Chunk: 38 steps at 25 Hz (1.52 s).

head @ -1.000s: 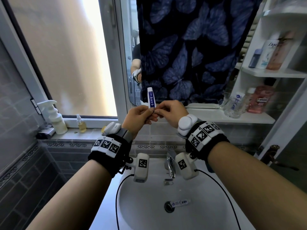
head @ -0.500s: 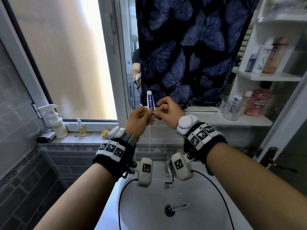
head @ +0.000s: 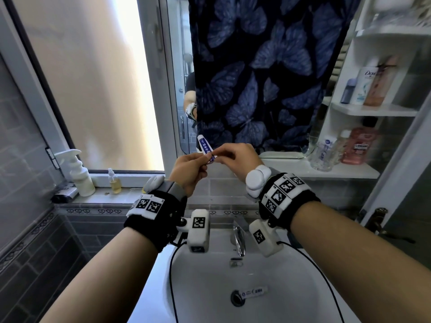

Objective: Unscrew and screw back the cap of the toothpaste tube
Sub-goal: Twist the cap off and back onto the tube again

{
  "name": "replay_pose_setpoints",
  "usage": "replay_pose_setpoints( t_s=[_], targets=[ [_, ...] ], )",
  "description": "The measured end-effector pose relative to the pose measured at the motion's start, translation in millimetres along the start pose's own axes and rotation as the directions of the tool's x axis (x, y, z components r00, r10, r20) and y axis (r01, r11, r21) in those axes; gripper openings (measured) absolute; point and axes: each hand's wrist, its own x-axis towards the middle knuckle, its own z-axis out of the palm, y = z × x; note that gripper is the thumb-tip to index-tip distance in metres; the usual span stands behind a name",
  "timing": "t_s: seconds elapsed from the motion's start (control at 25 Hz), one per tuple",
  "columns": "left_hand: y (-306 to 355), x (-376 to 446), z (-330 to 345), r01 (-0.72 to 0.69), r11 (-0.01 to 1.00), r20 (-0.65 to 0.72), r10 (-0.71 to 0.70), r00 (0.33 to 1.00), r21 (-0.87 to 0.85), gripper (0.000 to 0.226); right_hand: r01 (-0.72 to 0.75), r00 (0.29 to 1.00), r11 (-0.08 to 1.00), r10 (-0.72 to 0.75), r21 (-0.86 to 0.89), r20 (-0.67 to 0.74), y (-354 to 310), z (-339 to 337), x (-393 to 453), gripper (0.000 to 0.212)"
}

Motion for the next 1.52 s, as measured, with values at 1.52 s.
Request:
replay_pose_setpoints(
  t_s=[1.52],
  targets=[
    [-31,-9,30,-0.335,0.869,0.129,0.309,0.942,0.364,0.024,-0.411,0.911,0.902,0.409,0.128,0.048,18,-16,-17,0.021]
  ],
)
